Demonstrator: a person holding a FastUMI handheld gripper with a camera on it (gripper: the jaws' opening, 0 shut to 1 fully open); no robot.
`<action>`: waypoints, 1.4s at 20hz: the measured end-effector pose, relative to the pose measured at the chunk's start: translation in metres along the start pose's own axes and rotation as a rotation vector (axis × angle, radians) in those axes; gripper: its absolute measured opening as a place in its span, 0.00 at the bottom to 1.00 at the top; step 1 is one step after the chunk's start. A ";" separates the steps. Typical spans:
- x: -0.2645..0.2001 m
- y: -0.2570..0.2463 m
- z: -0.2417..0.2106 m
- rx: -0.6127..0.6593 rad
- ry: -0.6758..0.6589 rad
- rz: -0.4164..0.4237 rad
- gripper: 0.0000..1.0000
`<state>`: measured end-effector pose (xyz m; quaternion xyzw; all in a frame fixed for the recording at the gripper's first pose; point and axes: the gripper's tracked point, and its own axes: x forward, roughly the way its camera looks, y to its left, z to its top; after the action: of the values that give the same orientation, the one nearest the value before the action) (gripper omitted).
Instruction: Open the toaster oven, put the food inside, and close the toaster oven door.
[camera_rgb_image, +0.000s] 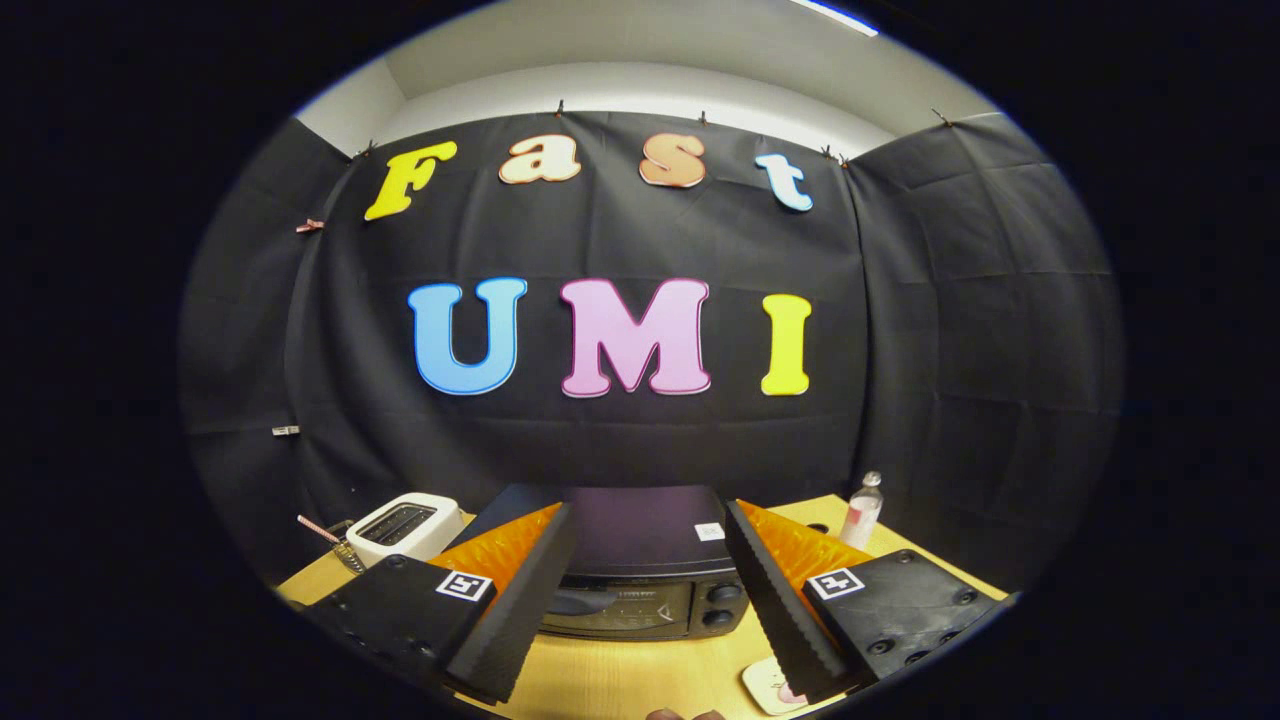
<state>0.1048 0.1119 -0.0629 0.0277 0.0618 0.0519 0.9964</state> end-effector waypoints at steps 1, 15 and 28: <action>0.010 0.008 -0.010 0.003 0.019 0.004 0.99; 0.073 0.061 -0.125 -0.014 0.219 0.035 0.99; -0.019 0.057 -0.178 -0.041 0.375 0.047 0.98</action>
<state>0.0581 0.1753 -0.2337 -0.0011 0.2448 0.0807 0.9662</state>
